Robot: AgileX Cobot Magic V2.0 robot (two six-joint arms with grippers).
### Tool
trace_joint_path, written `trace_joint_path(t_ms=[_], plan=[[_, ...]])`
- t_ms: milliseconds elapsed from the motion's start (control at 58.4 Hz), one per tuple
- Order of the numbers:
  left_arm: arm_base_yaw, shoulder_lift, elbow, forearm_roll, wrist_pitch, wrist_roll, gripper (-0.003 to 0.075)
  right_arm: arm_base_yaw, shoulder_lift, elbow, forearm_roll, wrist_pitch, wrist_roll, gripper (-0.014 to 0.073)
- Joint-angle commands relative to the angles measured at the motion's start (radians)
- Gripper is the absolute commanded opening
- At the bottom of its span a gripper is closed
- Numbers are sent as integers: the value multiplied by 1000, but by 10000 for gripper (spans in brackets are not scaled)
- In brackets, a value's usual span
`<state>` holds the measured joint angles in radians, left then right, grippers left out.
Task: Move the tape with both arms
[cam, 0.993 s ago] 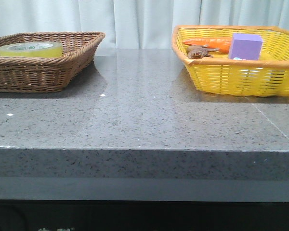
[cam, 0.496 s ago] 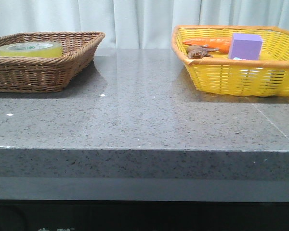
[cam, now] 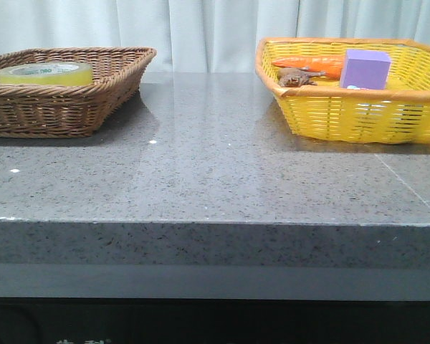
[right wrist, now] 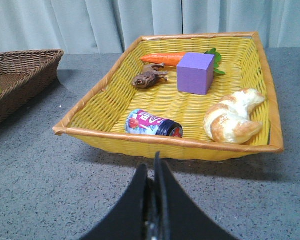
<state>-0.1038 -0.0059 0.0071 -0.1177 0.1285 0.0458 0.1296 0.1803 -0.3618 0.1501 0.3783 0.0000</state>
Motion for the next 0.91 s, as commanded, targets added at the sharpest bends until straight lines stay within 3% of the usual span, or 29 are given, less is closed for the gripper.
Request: trace_joint_path(t_ms=[0, 120, 360, 616, 890], plan=[[0, -19, 41, -6, -88, -11, -20, -4, 9, -25, 3, -85, -8, -90], [0, -19, 41, -6, -88, -11, -20, -4, 9, -15, 3, -102, -8, -90], [0, -19, 41, -6, -88, -11, -20, -68, -80, 158, 3, -291, -26, -90], [0, -19, 41, -6, -88, -11, -20, -152, -216, 363, 3, -256, -27, -90], [0, -19, 41, -6, -88, -11, -20, -153, -217, 364, -13, -230, -28, -90]])
